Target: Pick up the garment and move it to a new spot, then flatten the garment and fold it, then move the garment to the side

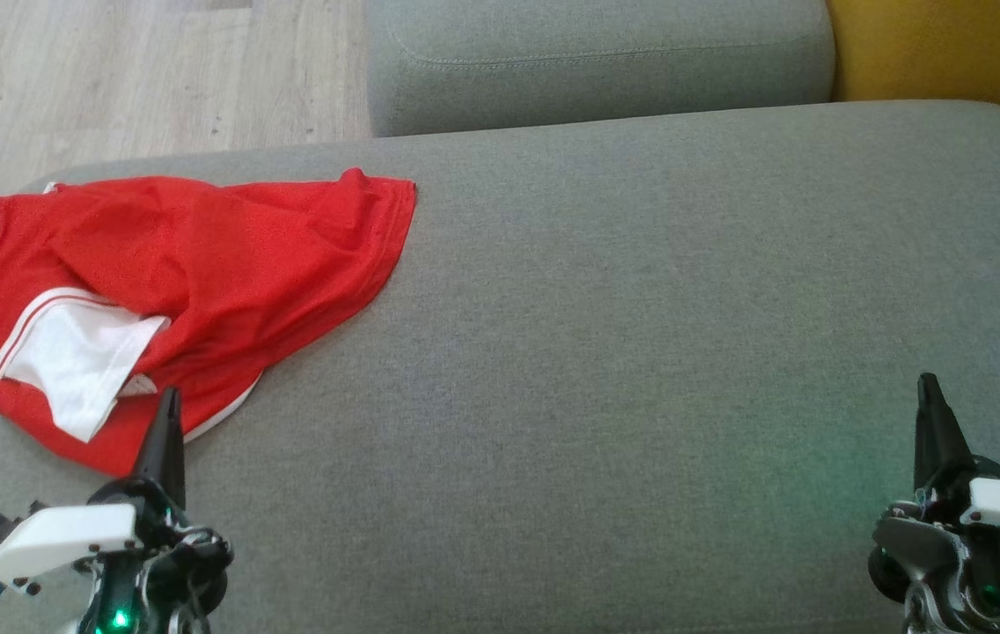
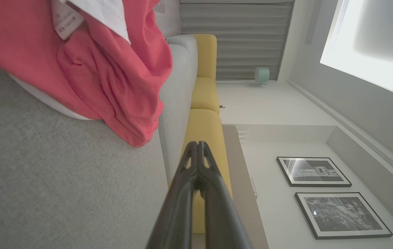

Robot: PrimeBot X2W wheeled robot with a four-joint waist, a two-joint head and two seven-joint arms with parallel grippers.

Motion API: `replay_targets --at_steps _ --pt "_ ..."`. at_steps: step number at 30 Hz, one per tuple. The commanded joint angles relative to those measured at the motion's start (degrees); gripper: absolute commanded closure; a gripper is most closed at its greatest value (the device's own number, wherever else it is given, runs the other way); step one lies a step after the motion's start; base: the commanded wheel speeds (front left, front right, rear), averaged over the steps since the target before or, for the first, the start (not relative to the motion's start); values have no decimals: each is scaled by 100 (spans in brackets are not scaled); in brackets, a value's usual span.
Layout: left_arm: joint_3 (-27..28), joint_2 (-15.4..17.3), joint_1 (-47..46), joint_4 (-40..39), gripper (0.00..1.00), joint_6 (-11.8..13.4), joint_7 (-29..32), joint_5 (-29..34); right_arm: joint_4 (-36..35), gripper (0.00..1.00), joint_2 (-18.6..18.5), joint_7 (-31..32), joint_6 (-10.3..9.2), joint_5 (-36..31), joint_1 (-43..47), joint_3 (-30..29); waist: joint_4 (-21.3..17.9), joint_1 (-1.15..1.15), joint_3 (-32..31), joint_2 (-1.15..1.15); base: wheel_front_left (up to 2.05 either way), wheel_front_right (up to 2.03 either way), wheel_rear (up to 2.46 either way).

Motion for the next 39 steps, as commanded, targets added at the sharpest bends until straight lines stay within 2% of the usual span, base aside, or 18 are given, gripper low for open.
replay_targets --at_steps 1,39 --pt "202 50 -324 -218 100 -42 43 -26 -219 100 -41 15 -4 42 -314 123 0 0 0 0 0 0 0" --pt "202 50 -324 -218 100 -42 43 -26 -219 100 -41 15 -4 42 -314 123 0 0 0 0 0 0 0"
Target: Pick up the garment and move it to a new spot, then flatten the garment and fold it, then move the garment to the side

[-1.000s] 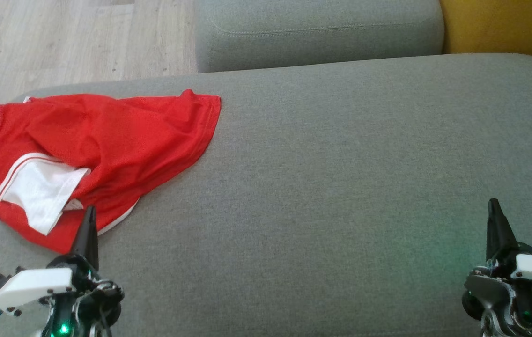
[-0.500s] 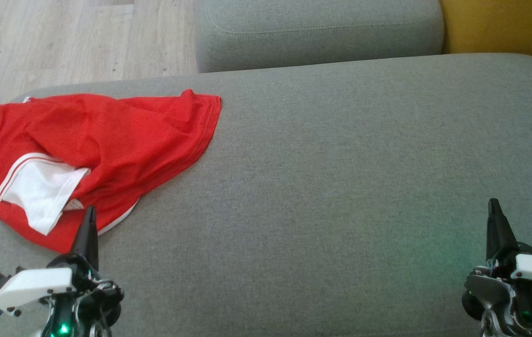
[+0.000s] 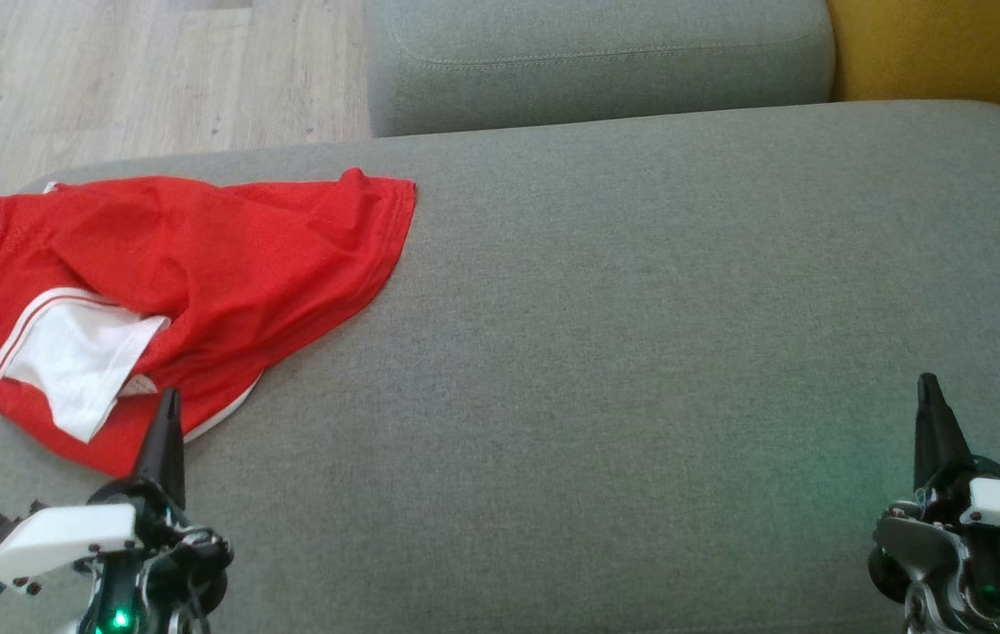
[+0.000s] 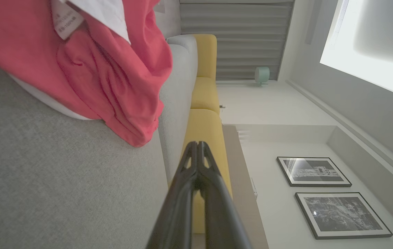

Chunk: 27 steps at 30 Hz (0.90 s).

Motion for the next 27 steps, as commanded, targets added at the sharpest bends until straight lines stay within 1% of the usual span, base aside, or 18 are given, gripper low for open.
replay_targets --at_steps 1,24,25,27 --pt "202 50 -324 -218 100 -42 43 -26 -219 100 -41 15 -4 42 -314 123 0 0 0 0 0 0 0" --pt "202 50 -324 -218 100 -42 43 -26 -219 100 -41 15 -4 42 -314 123 0 0 0 0 0 0 0" --pt "0 0 0 0 0 0 0 1 0 0 0 -1 0 0 0 0 0 0 0 0 0 0 0" --pt "-15 -10 43 116 0 9 -14 6 110 0 5 -8 0 -6 41 9 0 0 0 0 0 0 0"
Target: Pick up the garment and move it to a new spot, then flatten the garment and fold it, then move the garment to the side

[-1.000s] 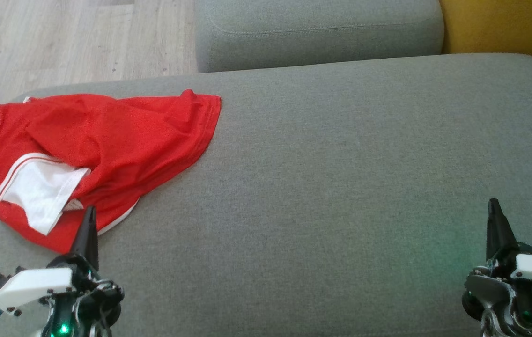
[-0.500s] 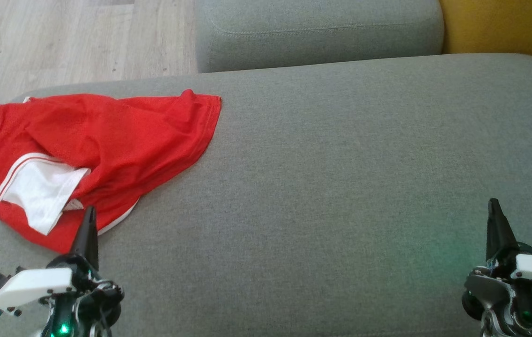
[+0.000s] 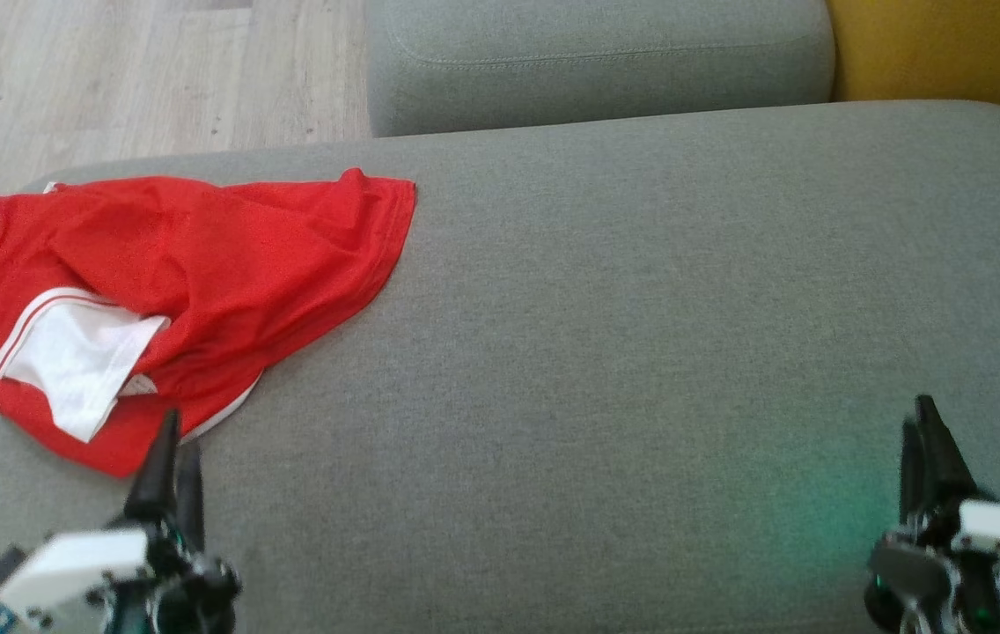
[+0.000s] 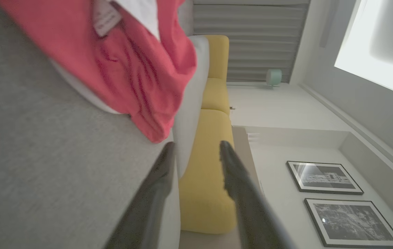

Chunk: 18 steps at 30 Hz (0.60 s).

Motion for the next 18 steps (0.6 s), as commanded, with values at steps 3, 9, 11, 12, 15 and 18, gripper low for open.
replay_targets --at_steps 3,9,11,12,15,18 --pt "-37 17 -60 -110 0 -3 -54 38 -130 0 -7 -59 0 -42 -32 25 0 0 0 0 0 0 0" --pt "-116 20 -56 -127 0 -3 -158 108 -194 0 -9 -162 0 -194 4 65 0 0 0 0 0 0 0" --pt "-141 21 -56 -132 0 -2 -192 143 -215 0 -10 -196 0 -281 13 74 1 0 -1 0 0 0 0" --pt "-150 21 -56 -134 0 -1 -209 165 -227 0 -10 -213 0 -332 17 81 2 0 -1 0 0 0 0" --pt "-166 23 -54 -144 0 6 -259 256 -269 0 -11 -264 -1 -526 27 97 5 0 -2 0 0 0 0" --pt "-187 24 -51 -157 0 15 -310 375 -320 0 -12 -315 -1 -761 35 119 10 0 -3 0 0 0 0"
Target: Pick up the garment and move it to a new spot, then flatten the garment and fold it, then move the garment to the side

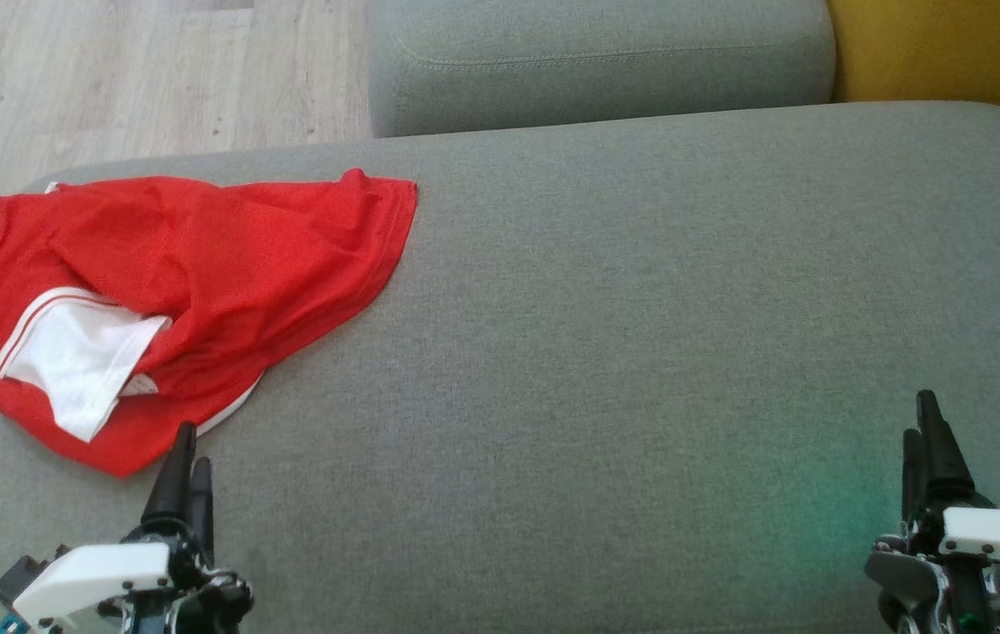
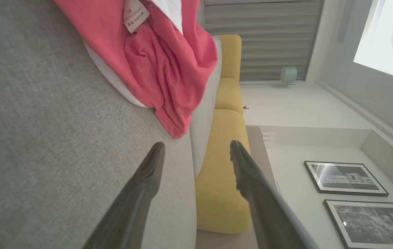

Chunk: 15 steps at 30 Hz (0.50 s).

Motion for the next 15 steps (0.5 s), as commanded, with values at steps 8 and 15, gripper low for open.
replay_targets --at_steps 8,15 --pt "-42 65 -254 -298 0 58 -182 665 -406 0 -39 -185 -1 -917 -128 141 18 0 -6 0 0 0 0" --pt "-109 69 -218 -408 0 113 -299 1366 -549 0 -105 -305 -1 -1774 -116 303 26 0 -16 0 0 0 0"
